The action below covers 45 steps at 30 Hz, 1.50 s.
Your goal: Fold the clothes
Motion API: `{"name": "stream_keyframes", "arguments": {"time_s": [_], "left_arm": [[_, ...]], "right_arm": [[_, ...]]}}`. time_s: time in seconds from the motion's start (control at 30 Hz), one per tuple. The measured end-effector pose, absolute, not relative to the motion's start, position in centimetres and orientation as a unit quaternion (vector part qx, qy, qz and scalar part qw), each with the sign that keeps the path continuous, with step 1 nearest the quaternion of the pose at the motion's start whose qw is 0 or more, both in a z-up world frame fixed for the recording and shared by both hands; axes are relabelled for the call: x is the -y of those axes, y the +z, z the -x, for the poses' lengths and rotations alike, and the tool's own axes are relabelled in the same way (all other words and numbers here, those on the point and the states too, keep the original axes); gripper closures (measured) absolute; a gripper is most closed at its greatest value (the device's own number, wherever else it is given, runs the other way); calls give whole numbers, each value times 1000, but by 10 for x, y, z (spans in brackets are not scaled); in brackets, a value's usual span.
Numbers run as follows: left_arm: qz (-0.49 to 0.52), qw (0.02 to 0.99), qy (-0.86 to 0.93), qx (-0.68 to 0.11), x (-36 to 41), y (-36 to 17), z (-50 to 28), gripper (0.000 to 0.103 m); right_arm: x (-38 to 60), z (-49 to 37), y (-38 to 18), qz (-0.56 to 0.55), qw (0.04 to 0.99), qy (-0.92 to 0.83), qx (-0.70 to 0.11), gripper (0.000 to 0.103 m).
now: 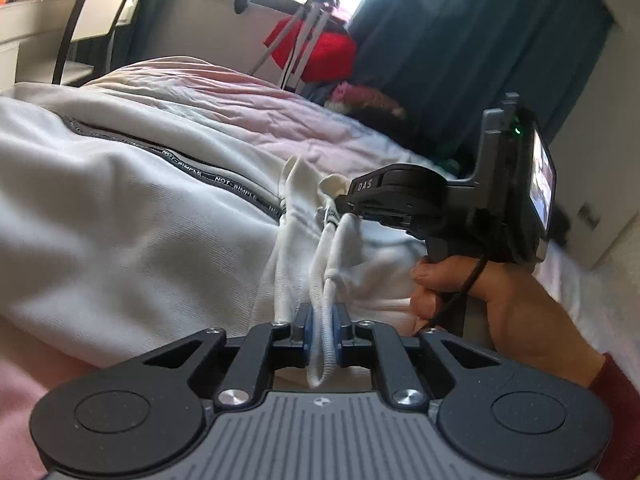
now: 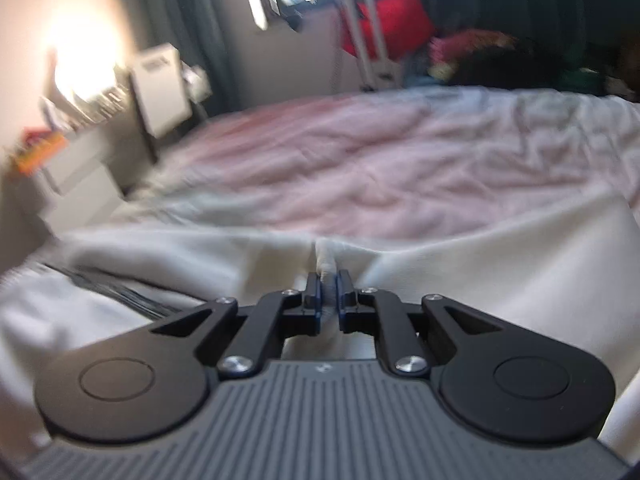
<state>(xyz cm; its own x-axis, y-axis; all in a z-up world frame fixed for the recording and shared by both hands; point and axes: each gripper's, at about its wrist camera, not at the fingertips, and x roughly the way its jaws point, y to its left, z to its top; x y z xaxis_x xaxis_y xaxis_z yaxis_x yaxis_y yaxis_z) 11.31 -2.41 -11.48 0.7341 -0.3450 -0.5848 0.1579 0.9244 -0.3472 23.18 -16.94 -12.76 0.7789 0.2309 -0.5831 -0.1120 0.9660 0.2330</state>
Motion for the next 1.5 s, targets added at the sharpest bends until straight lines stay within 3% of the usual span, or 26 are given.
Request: {"name": "stream_keyframes", "arguments": {"time_s": [0.13,0.2,0.23,0.27,0.33,0.37,0.43,0.5,0.73,0.8,1.3,1.5], "left_arm": [[98,928,-139,-331,34,-114,-115,84],[104,925,-145,-335,32,-114,-116,75],[104,924,-150,-336,33,-113,-115,71],[104,923,-155,-336,34,-112,-114,64],[92,927,-156,-329,37,-108,-111,55],[85,929,-157,-323,39,-106,-108,52],[76,934,-156,-313,41,-101,-101,46],[69,938,-151,-304,42,-97,-94,29],[48,954,-133,-265,38,-76,-69,12],[48,958,-128,-252,37,-70,-63,1],[45,969,-101,-223,17,-50,-31,0],[102,957,-67,-264,-16,-51,-44,0]], "right_arm": [[172,-230,-128,-101,941,84,-312,89],[173,-227,-125,-104,941,85,-309,87],[174,-225,-122,-109,942,85,-305,76],[176,-222,-119,-115,943,85,-300,54],[181,-212,-110,-120,948,83,-283,21],[183,-206,-104,-118,951,80,-274,20],[188,-195,-92,-109,955,72,-267,20],[196,-183,-79,-106,958,67,-258,20],[226,-120,-50,-113,964,43,-237,20],[233,-100,-46,-121,965,33,-232,20],[242,0,-37,-137,968,6,-212,20],[240,1,-36,-130,970,7,-207,20]]}}
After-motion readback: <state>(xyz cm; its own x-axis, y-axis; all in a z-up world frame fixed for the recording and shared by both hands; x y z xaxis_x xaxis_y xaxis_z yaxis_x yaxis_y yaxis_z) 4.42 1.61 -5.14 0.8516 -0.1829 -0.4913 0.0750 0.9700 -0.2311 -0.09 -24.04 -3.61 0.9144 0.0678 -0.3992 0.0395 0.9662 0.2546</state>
